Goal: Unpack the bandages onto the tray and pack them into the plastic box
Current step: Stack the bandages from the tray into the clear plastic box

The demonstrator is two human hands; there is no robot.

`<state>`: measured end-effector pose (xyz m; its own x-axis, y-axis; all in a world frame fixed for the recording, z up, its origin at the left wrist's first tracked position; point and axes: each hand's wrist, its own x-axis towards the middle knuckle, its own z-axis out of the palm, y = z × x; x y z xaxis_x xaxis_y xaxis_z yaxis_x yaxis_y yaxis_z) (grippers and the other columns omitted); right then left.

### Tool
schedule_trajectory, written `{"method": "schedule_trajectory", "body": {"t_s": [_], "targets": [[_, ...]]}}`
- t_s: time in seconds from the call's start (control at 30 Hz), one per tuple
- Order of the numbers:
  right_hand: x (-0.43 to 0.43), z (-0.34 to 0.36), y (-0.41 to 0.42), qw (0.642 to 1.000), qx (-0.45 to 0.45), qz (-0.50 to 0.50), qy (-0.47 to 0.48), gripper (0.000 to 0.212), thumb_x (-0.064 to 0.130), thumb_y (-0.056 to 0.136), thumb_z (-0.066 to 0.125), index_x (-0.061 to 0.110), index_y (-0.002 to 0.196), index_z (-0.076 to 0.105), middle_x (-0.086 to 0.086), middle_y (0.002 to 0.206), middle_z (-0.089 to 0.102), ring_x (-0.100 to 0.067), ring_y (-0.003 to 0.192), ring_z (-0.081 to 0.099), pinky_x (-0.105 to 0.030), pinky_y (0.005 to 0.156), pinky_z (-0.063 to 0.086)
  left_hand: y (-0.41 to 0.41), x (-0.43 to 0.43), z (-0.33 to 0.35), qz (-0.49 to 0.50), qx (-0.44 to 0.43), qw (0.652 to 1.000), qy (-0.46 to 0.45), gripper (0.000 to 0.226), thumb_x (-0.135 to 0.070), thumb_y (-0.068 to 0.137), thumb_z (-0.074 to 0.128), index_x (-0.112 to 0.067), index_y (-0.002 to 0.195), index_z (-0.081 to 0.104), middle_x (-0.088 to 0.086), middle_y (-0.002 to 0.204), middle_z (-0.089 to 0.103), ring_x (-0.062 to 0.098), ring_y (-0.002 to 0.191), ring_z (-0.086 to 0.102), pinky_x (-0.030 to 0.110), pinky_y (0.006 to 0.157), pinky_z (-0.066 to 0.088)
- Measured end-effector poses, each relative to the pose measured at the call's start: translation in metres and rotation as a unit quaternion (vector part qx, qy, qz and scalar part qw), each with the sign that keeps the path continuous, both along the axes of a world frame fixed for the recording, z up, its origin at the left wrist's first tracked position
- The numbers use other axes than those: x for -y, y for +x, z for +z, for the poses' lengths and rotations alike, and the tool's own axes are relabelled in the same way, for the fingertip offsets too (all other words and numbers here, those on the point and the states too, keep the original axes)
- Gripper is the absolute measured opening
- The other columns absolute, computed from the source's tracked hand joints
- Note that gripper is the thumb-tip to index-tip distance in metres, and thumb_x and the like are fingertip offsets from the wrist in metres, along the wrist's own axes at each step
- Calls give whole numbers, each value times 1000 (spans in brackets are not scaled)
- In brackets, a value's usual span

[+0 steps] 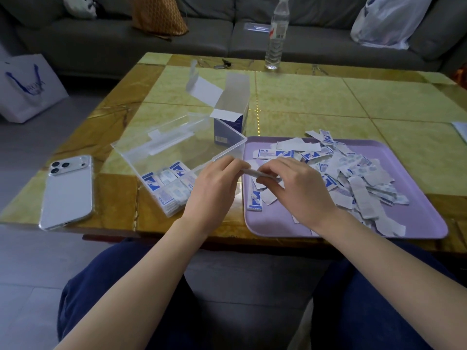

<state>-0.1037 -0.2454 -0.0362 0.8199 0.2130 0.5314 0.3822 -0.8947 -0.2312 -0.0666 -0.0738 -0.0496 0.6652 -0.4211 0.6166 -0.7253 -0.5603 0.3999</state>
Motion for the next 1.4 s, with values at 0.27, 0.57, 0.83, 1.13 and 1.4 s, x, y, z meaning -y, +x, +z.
{"method": "schedule_trajectory", "body": {"t_s": [0.27, 0.57, 0.83, 1.13, 1.4], "targets": [[-20, 19, 3, 991, 58, -2, -117, 14, 27, 87, 60, 14, 82, 63, 3, 67, 60, -18, 59, 55, -24, 48, 36, 3, -12, 4, 26, 38, 999, 9, 17, -8, 90, 49, -5, 98, 64, 7, 88, 62, 25, 77, 56, 28, 68, 40], [-39, 57, 38, 995, 33, -87, -17, 14, 28, 88, 62, 16, 84, 66, 0, 69, 65, -22, 57, 58, -23, 49, 38, 1, -51, 17, 257, -2, 963, 84, 30, -13, 74, 69, -14, 102, 59, 1, 86, 62, 27, 82, 53, 36, 74, 36], [-82, 59, 90, 989, -128, -69, 40, 16, 30, 88, 60, 16, 89, 67, 1, 77, 62, -21, 75, 59, -29, 63, 43, -3, -80, 22, 256, -17, 962, 95, 15, -19, 73, 75, -21, 77, 61, -6, 76, 61, 21, 71, 54, 27, 69, 13], [-107, 37, 134, 904, -389, -97, -150, 24, 19, 83, 61, 2, 68, 54, -10, 66, 44, -20, 64, 42, -27, 59, 32, -4, -88, 16, 259, -8, 962, 84, 20, -15, 66, 80, -20, 72, 61, -4, 70, 59, 23, 65, 53, 31, 67, 27], [-129, 28, 141, 851, -488, -92, -169, 45, 25, 81, 66, 12, 53, 33, -4, 54, 30, -17, 49, 27, -26, 47, 24, -2, -88, 14, 259, -6, 964, 58, 22, -14, 64, 81, -20, 73, 61, -4, 71, 59, 23, 66, 52, 32, 66, 32]]}}
